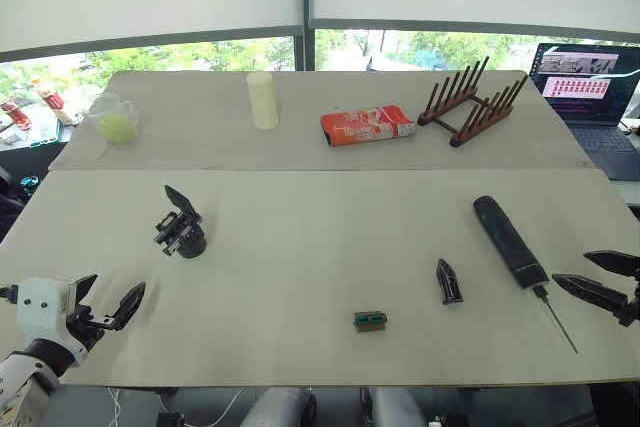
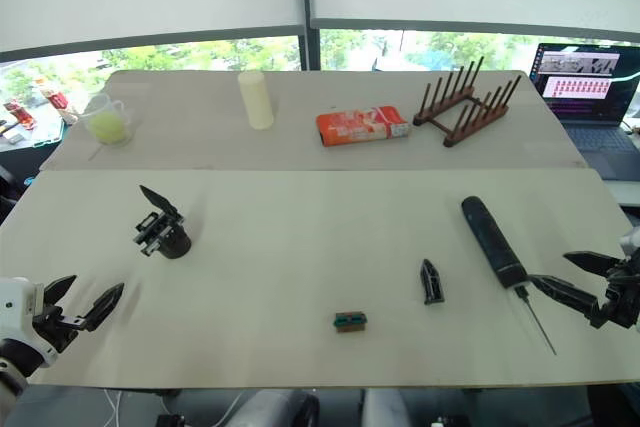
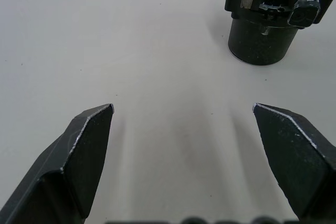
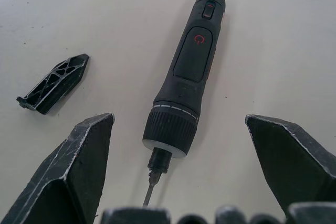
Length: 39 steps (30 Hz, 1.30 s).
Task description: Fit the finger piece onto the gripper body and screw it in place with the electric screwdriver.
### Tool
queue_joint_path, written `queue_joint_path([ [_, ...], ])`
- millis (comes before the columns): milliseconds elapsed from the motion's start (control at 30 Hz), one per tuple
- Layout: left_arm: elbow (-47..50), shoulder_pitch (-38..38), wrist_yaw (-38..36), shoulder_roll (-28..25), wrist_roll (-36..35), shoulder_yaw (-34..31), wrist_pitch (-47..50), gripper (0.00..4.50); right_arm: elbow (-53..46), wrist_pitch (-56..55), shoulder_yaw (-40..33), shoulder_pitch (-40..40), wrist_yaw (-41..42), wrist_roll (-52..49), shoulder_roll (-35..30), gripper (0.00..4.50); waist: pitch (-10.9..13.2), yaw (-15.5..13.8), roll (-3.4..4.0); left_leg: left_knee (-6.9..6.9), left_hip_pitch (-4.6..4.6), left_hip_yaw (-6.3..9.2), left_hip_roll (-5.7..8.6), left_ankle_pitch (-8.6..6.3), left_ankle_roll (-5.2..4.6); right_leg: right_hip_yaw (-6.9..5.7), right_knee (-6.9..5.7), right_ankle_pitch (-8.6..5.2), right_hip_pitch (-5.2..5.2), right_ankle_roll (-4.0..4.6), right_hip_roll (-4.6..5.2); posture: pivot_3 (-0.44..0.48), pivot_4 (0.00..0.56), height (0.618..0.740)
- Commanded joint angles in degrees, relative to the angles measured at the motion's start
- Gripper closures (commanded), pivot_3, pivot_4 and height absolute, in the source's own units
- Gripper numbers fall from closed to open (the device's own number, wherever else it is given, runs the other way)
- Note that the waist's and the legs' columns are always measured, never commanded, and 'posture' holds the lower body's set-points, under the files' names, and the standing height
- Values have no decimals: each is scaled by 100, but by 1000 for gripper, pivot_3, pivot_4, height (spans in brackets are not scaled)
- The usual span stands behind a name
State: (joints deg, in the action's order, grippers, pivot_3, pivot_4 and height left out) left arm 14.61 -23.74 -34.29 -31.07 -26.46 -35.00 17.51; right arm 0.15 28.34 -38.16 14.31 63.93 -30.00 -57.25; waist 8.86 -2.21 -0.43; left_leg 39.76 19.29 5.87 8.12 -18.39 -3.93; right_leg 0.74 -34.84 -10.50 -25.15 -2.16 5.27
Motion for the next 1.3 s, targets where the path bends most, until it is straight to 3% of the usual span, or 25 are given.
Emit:
queue_joint_path([
  [33,110,51,-85,-113,51,82,-56,0,-252,-210,-50,-174,14,-20,-10,57,0,1,0,0,0,0,0,0,0,0,0,0,0,0,0,0,150,740],
  [300,-158,339,-728,-468,27,613,-42,0,-1732,222,411,-650,591,-675,-452,57,4,5,17,0,1,-3,-9,2,4,-5,-4,0,-7,0,-6,0,150,740],
  [433,-687,795,-1021,-631,124,846,-225,0,-2314,989,872,-1463,525,-1630,-654,57,7,-2,10,0,4,-1,-9,-2,1,-9,0,3,-9,5,-5,0,150,740],
  [633,-1472,1642,-1323,-693,329,1315,-518,0,-2714,1323,1721,-2439,222,-2048,-437,57,9,-24,6,1,8,-2,-8,-7,-7,-13,10,6,-10,9,-3,0,150,740],
  [933,-2341,2633,-1304,-544,481,1631,-651,0,-2897,1362,2055,-2520,213,-1980,-348,57,9,-8,-1,8,47,-4,-3,-6,-20,-29,5,8,-66,10,-1,0,150,740],
  [1033,-2448,2717,-1310,-454,544,1709,-837,810,-2951,1348,2077,-2506,149,-1974,-295,0,9,6,-1,12,69,-9,-3,-2,-26,-38,-6,9,-99,13,1,0,150,740],
  [1133,-2336,2670,-1333,-424,516,1740,-873,2168,-2983,1353,2117,-2545,58,-1996,-239,0,9,4,-1,14,70,-10,-7,1,-21,-45,-9,13,-100,20,3,0,150,740],
  [1300,-1368,2321,-1138,-298,573,1904,-772,2143,-3096,1329,2178,-2540,-115,-1979,-107,0,9,8,-2,16,73,-16,-7,0,-17,-39,-8,18,-100,26,4,0,150,740],
])
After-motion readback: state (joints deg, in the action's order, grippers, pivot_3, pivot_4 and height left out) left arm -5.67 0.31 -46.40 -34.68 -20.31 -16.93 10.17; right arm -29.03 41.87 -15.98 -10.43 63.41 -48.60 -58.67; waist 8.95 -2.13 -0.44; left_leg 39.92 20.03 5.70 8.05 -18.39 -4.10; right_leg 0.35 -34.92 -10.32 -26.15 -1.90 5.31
